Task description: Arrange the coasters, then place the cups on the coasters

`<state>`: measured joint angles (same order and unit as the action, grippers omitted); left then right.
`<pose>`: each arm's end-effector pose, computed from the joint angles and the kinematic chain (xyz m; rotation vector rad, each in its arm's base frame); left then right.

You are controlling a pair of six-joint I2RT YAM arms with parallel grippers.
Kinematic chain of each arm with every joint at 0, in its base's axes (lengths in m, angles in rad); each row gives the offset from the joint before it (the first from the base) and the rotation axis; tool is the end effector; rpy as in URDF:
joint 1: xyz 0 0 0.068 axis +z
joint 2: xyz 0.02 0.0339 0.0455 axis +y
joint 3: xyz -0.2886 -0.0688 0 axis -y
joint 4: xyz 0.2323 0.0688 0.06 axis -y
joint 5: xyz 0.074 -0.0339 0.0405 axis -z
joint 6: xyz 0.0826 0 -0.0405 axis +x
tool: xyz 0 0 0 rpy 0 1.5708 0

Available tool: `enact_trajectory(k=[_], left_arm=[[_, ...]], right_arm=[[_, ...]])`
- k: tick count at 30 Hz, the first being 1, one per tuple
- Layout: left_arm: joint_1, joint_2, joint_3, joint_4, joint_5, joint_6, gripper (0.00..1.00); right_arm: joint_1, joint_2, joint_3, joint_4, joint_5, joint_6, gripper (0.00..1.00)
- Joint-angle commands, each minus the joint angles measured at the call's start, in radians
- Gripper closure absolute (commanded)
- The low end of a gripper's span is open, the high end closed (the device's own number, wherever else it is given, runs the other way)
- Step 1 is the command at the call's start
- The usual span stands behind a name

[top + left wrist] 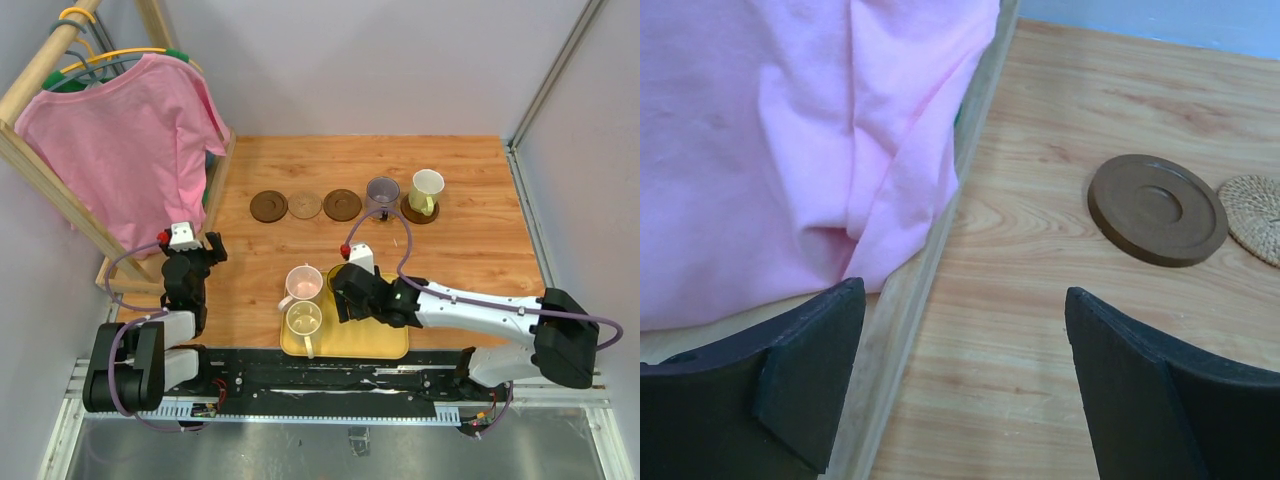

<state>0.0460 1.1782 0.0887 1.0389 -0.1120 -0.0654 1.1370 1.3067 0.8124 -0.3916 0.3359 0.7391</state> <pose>0.2255 0.0196 0.1941 -0.1763 1.6120 0.0758 0.1398 0.2370 0.2170 -0.3373 2.4186 0.4564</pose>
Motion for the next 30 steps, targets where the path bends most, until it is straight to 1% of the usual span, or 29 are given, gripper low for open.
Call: enact_trajectory(k=[1, 9, 12, 13, 15, 20, 22, 23, 24, 25, 26, 28, 30], left_arm=[[0.009, 0.002, 0.019, 0.046, 0.063, 0.012, 0.15], [0.009, -0.028, -0.002, 0.055, 0.147, 0.056, 0.15], [0.009, -0.035, -0.044, 0.145, 0.125, 0.019, 0.15], [0.009, -0.025, -0.054, 0.179, 0.157, 0.015, 0.15], [0.009, 0.016, -0.041, 0.187, 0.198, 0.016, 0.15], [0.009, 0.13, -0.027, 0.271, 0.185, 0.018, 0.15], [0.009, 0.201, -0.013, 0.301, 0.169, 0.01, 0.13], [0.007, 0.252, 0.002, 0.332, 0.166, 0.009, 0.09], [0.002, 0.254, 0.006, 0.328, 0.159, 0.014, 0.06], [0.002, 0.229, 0.015, 0.267, 0.161, 0.019, 0.05], [0.002, 0.222, 0.022, 0.243, 0.159, 0.021, 0.05], [0.002, 0.247, 0.012, 0.306, 0.159, 0.014, 0.05], [0.002, 0.236, 0.015, 0.282, 0.161, 0.016, 0.01]], right_arm=[[0.032, 0.037, 0.05, -0.045, 0.077, 0.033, 0.35], [0.033, 0.106, 0.084, -0.074, 0.103, 0.066, 0.37], [0.036, 0.12, 0.094, -0.076, 0.102, 0.066, 0.38], [0.036, 0.123, 0.094, -0.076, 0.103, 0.068, 0.38], [0.037, 0.124, 0.095, -0.075, 0.136, 0.071, 0.38], [0.037, 0.141, 0.104, -0.072, 0.146, 0.076, 0.38], [0.037, 0.153, 0.112, -0.071, 0.141, 0.078, 0.38], [0.037, 0.162, 0.117, -0.072, 0.141, 0.076, 0.38], [0.037, 0.169, 0.122, -0.073, 0.14, 0.077, 0.38], [0.037, 0.175, 0.128, -0.072, 0.14, 0.077, 0.38], [0.037, 0.181, 0.133, -0.072, 0.137, 0.076, 0.38], [0.037, 0.192, 0.143, -0.074, 0.133, 0.075, 0.4], [0.037, 0.204, 0.153, -0.082, 0.131, 0.078, 0.42]])
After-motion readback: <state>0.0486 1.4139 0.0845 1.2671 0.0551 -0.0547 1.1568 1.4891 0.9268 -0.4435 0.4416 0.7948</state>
